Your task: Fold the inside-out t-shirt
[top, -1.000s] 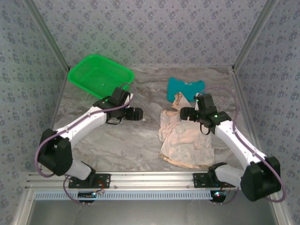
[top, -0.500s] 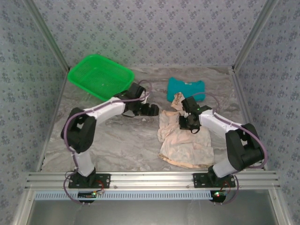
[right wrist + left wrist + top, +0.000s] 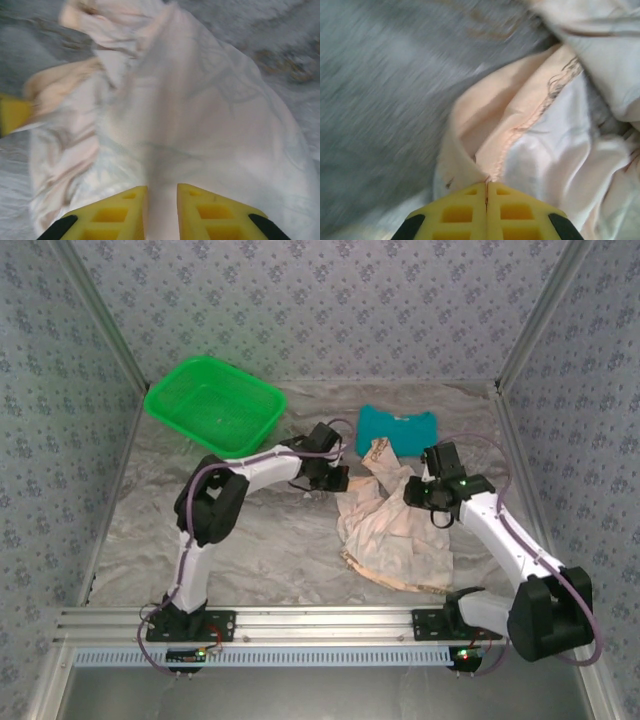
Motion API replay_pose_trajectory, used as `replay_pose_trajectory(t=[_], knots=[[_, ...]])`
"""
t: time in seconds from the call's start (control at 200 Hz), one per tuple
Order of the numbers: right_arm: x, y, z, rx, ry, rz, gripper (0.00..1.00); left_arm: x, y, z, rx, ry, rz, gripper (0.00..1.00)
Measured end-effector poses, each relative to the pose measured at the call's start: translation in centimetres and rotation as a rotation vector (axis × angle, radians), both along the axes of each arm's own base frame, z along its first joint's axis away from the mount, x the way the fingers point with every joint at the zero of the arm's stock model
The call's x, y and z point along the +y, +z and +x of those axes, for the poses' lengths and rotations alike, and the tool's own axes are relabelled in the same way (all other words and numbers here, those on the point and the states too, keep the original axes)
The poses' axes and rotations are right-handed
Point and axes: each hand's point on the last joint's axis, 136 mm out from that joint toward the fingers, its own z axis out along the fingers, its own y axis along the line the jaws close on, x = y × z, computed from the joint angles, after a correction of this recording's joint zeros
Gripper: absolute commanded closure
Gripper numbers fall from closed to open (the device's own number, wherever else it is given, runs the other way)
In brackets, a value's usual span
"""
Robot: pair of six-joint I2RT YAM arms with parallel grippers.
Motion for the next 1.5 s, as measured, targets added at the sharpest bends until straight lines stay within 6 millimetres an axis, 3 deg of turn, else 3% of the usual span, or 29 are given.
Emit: replay_pose_trajectory(t=[0.085,0.155,0.235,0.285,0.33,0.36,0.385,0.525,0.645,0.84,0.87,0.909,0.959,1.004,1.034,1.144,1.264,1.334,1.409,1.499], knots=[[-0.6,-0.7,-0.7,0.056,-0.009,-0.054,0.75,4.3,0.9,-1.8,0.016,0.05,0.03,1.0],[-0.2,-0.6,-1.0,0.08,0.024,-0.11,0.64,8.2,3.4,-3.0,-0.022,0.11,0.031,1.0],[2.2,0.1,-0.7,0.076,0.111,-0.139,0.55,11.8,7.2,-4.0,-0.131,0.178,0.009,0.99],[4.2,0.7,-0.5,0.061,0.176,-0.141,0.51,13.1,8.8,-5.0,-0.196,0.2,-0.007,0.88],[6.6,1.1,-0.5,0.051,0.239,-0.126,0.5,14.1,9.3,-5.9,-0.226,0.22,-0.01,0.65],[8.3,1.1,-0.9,0.046,0.287,-0.116,0.5,14.5,9.1,-6.5,-0.23,0.23,-0.008,0.43],[9.6,1.0,-1.4,0.047,0.322,-0.108,0.49,15.0,8.7,-6.9,-0.226,0.24,-0.002,0.33],[16.5,-0.5,-6.5,0.093,0.536,-0.053,0.41,16.7,4.2,-8.5,-0.116,0.299,0.083,0.14],[19.6,-2.1,-11.3,0.161,0.675,-0.02,0.4,17.5,1.5,-8.4,-0.039,0.345,0.16,0.13],[22.3,-6.6,-15.8,0.25,0.829,-0.12,0.43,18.1,-2.1,-6.9,0.076,0.411,0.24,0.18],[22.5,-7.4,-16.4,0.263,0.848,-0.136,0.52,18.0,-2.0,-6.8,0.085,0.422,0.236,0.23],[22.8,-8.3,-17.0,0.277,0.868,-0.158,0.74,18.0,-1.9,-6.7,0.091,0.432,0.236,0.42],[22.9,-9.1,-17.3,0.29,0.877,-0.183,0.9,18.4,-2.3,-6.7,0.097,0.444,0.263,0.69],[22.9,-9.5,-17.3,0.288,0.879,-0.205,0.97,19.1,-2.6,-6.6,0.109,0.464,0.295,0.91],[22.9,-9.4,-17.1,0.283,0.879,-0.21,1.0,19.7,-2.7,-6.6,0.115,0.473,0.316,1.0],[22.4,-7.3,-16.0,0.221,0.865,-0.206,1.0,19.7,-2.4,-6.3,0.109,0.466,0.308,1.0],[20.0,-1.7,-12.3,0.099,0.77,-0.134,1.0,19.3,0.0,-5.1,0.045,0.442,0.253,1.0],[16.7,2.5,-8.9,0.002,0.652,-0.072,1.0,20.3,3.4,-3.8,-0.024,0.464,0.208,1.0],[12.0,6.5,-5.6,-0.09,0.501,-0.026,1.0,21.6,8.7,-1.9,-0.15,0.496,0.141,1.0],[6.5,9.1,-2.9,-0.133,0.312,-0.007,1.0,23.1,15.4,-0.3,-0.319,0.523,0.08,1.0]])
